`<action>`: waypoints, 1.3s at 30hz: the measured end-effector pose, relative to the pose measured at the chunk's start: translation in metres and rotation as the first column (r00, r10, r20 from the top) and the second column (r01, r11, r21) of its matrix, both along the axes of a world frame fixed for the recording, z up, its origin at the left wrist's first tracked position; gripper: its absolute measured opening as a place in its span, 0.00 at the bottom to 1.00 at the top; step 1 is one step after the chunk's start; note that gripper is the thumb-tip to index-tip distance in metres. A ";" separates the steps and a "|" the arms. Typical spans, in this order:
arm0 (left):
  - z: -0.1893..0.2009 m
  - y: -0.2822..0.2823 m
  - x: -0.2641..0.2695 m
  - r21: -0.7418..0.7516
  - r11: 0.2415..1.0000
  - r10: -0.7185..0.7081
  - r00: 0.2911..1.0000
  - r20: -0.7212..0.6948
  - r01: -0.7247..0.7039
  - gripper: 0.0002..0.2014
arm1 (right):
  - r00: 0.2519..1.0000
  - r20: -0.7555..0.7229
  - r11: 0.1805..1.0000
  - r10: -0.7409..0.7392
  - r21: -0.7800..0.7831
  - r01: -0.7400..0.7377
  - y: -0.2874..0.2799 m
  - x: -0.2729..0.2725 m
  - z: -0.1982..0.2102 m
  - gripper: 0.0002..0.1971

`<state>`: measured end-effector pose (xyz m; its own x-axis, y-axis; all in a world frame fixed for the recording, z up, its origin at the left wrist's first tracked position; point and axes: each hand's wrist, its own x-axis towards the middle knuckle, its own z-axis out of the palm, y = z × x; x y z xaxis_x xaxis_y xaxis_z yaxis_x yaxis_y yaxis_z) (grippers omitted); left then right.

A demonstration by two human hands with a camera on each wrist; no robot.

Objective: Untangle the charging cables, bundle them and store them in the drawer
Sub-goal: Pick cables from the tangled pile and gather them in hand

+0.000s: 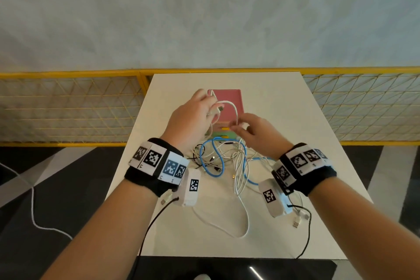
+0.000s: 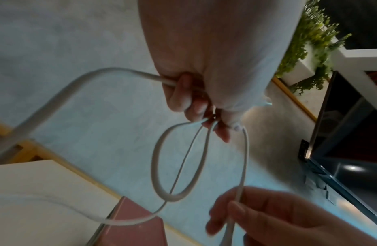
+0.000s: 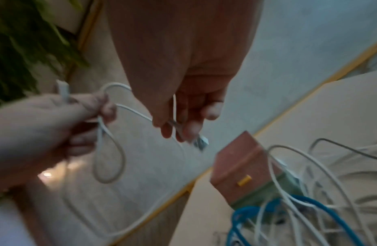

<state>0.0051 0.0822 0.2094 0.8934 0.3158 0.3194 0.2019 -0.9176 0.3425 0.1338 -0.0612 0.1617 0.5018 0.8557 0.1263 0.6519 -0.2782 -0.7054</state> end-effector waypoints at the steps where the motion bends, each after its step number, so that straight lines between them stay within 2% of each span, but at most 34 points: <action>1: 0.001 -0.002 -0.002 0.009 0.999 -0.042 0.999 0.013 0.042 0.09 | 1.000 0.010 0.999 0.015 0.049 -0.015 -0.005 -0.006 0.011 0.07; 4: 0.006 -0.006 -0.004 -0.091 0.974 -0.199 0.975 0.095 0.208 0.07 | 1.000 0.017 0.982 0.026 0.186 -0.029 -0.016 -0.022 0.043 0.09; 6: 0.011 -0.008 -0.006 -0.210 0.951 -0.172 0.955 0.243 0.225 0.11 | 0.999 0.036 0.979 0.009 0.202 -0.016 -0.025 -0.029 0.059 0.06; 8: 0.021 -0.009 -0.012 -0.311 0.937 -0.035 0.927 0.373 0.160 0.15 | 0.995 0.069 0.993 0.078 0.086 -0.084 -0.038 -0.037 0.074 0.03; 10: 0.030 -0.009 -0.018 -0.401 0.905 0.029 0.921 0.390 0.141 0.19 | 0.955 0.046 0.950 0.292 -0.127 -0.284 -0.052 -0.051 0.090 0.03; 12: 0.039 -0.013 -0.022 -0.487 0.846 -0.025 0.929 0.368 0.215 0.22 | 0.882 -0.060 0.852 0.467 -0.234 -0.468 -0.064 -0.067 0.102 0.10; 14: 0.049 -0.022 -0.026 -0.560 0.775 -0.098 0.931 0.351 0.292 0.24 | 0.858 -0.050 0.842 0.512 -0.169 -0.512 -0.070 -0.077 0.109 0.18; 15: 0.054 -0.026 -0.030 -0.585 0.745 -0.135 0.932 0.337 0.319 0.25 | 0.873 0.005 0.869 0.488 -0.096 -0.486 -0.071 -0.078 0.111 0.20; 17: 0.061 -0.034 -0.037 -0.609 0.705 -0.218 0.928 0.302 0.363 0.26 | 0.929 0.154 0.932 0.338 0.083 -0.353 -0.069 -0.074 0.111 0.20; 18: 0.063 -0.038 -0.041 -0.597 0.697 -0.261 0.916 0.304 0.397 0.25 | 0.950 0.208 0.947 0.231 0.175 -0.269 -0.066 -0.071 0.110 0.17; 20: 0.068 -0.045 -0.049 -0.512 0.722 -0.324 0.881 0.346 0.466 0.24 | 0.971 0.229 0.940 0.075 0.309 -0.146 -0.061 -0.067 0.108 0.11; 21: 0.069 -0.048 -0.051 -0.459 0.744 -0.337 0.866 0.369 0.485 0.24 | 0.978 0.200 0.933 0.062 0.335 -0.128 -0.059 -0.067 0.106 0.10; 23: 0.072 -0.053 -0.054 -0.411 0.783 -0.308 0.866 0.395 0.466 0.26 | 0.985 0.064 0.930 0.163 0.323 -0.175 -0.056 -0.074 0.102 0.11; 25: 0.078 -0.061 -0.056 -0.433 0.783 -0.294 0.879 0.375 0.447 0.29 | 0.943 -0.085 0.916 0.323 0.280 -0.288 -0.053 -0.088 0.099 0.12; 27: 0.077 -0.066 -0.057 -0.485 0.774 -0.294 0.910 0.294 0.407 0.28 | 0.880 -0.201 0.882 0.431 0.299 -0.364 -0.048 -0.102 0.093 0.13; 29: 0.074 -0.068 -0.058 -0.588 0.743 -0.232 0.947 0.224 0.321 0.29 | 0.825 -0.310 0.862 0.473 0.358 -0.359 -0.043 -0.110 0.083 0.12; 30: 0.072 -0.067 -0.059 -0.604 0.738 -0.194 0.952 0.238 0.302 0.30 | 0.818 -0.333 0.865 0.469 0.359 -0.350 -0.040 -0.112 0.076 0.11; 34: 0.063 -0.051 -0.060 -0.609 0.712 -0.061 0.895 0.441 0.349 0.33 | 0.880 -0.243 0.912 0.408 0.166 -0.376 -0.033 -0.112 0.036 0.14; 37: 0.053 -0.043 -0.066 -0.637 0.709 -0.009 0.906 0.423 0.304 0.32 | 0.895 -0.167 0.907 0.414 -0.006 -0.421 -0.025 -0.105 0.004 0.13; 39: 0.044 -0.038 -0.072 -0.687 0.685 0.044 0.928 0.371 0.242 0.32 | 0.871 -0.080 0.849 0.485 -0.193 -0.491 -0.017 -0.099 -0.011 0.11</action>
<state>-0.0665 0.0439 0.2537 0.8146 0.4879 0.3138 -0.1319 -0.3709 0.9193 0.0345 -0.0780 0.1508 0.0132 0.9965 -0.0820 0.7226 -0.0662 -0.6881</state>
